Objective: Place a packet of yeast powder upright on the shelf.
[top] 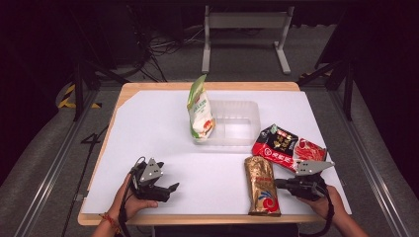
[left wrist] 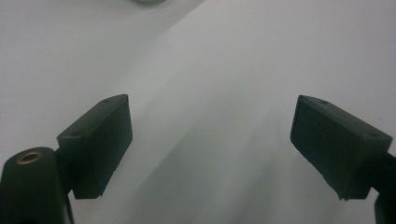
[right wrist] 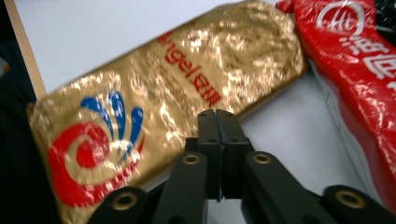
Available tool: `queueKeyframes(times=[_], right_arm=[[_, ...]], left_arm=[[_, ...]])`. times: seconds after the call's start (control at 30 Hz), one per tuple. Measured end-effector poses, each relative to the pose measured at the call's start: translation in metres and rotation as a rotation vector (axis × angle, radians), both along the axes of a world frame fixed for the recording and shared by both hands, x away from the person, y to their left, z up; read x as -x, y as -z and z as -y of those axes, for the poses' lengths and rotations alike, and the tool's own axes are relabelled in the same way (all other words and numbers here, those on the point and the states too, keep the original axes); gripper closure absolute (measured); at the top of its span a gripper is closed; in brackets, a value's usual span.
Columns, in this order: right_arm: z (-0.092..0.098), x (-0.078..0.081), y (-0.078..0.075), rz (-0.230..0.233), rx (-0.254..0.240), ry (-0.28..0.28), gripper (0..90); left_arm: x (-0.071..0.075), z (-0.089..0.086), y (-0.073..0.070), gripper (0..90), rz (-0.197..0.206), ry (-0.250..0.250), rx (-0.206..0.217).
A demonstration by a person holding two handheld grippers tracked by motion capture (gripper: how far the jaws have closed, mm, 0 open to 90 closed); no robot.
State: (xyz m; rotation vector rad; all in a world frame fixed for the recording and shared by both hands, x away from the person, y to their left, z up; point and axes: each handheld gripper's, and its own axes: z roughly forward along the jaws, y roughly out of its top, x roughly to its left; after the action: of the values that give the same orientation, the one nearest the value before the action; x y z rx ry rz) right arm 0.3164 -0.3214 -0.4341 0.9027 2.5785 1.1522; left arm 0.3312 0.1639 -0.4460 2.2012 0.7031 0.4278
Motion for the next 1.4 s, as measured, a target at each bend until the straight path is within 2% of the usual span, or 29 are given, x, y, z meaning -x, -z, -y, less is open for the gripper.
queueKeyframes(times=[0.1,0.13,0.2,0.27,0.33,0.37,0.43,0.57,0.63,0.73,0.8,0.93,1.03,1.17,1.23,1.3,1.4], right_arm=[[-0.002,0.003,0.002,-0.008,0.076,-0.041,90.0],[-0.002,0.005,0.002,-0.004,0.077,-0.05,90.0],[-0.004,0.005,0.002,-0.028,0.055,-0.072,90.0],[-0.01,0.007,0.002,-0.032,0.042,-0.093,90.0],[-0.018,0.008,0.003,-0.026,0.055,-0.109,90.0],[-0.02,0.007,0.004,-0.023,0.056,-0.109,90.0],[-0.023,0.003,0.004,-0.021,0.053,-0.092,90.0],[-0.027,-0.005,0.004,0.008,0.065,-0.039,90.0],[-0.028,-0.007,0.006,0.01,0.046,-0.035,90.0],[-0.032,-0.007,0.007,0.014,0.044,-0.038,90.0],[-0.039,-0.006,0.008,0.022,0.041,-0.051,90.0],[-0.057,-0.007,0.007,0.04,0.065,-0.078,90.0],[-0.063,-0.01,0.008,0.035,0.055,-0.082,90.0],[-0.068,-0.011,0.008,0.043,0.061,-0.082,90.0],[-0.071,-0.011,0.009,0.047,0.06,-0.087,90.0],[-0.072,-0.012,0.009,0.045,0.052,-0.086,90.0],[-0.074,-0.011,0.009,0.05,0.052,-0.089,90.0]], left_arm=[[0.001,0.001,-0.001,13.8,-0.006,0.003,0.014],[0.001,0.001,-0.001,13.9,-0.005,0.002,0.016],[0.001,0.003,-0.001,14.1,-0.012,0.008,0.03],[0.001,0.005,-0.001,14.3,-0.031,0.013,0.051],[0.001,0.01,-0.001,15.0,-0.047,0.029,0.065],[0.0,0.012,-0.001,15.0,-0.045,0.036,0.052],[0.0,0.018,-0.001,14.9,-0.051,0.047,0.054],[-0.001,0.023,0.0,14.8,-0.055,0.062,0.038],[-0.001,0.024,0.001,14.8,-0.059,0.061,0.037],[-0.004,0.026,0.001,14.8,-0.063,0.062,0.045],[-0.007,0.033,0.0,15.4,-0.088,0.071,0.07],[-0.015,0.056,-0.002,15.8,-0.117,0.129,0.075],[-0.023,0.069,-0.004,16.3,-0.143,0.15,0.11],[-0.032,0.08,-0.006,17.8,-0.15,0.155,0.136],[-0.035,0.086,-0.006,23.4,-0.15,0.157,0.147],[-0.038,0.092,-0.006,26.0,-0.169,0.159,0.175],[-0.044,0.103,-0.006,24.6,-0.184,0.148,0.194]])
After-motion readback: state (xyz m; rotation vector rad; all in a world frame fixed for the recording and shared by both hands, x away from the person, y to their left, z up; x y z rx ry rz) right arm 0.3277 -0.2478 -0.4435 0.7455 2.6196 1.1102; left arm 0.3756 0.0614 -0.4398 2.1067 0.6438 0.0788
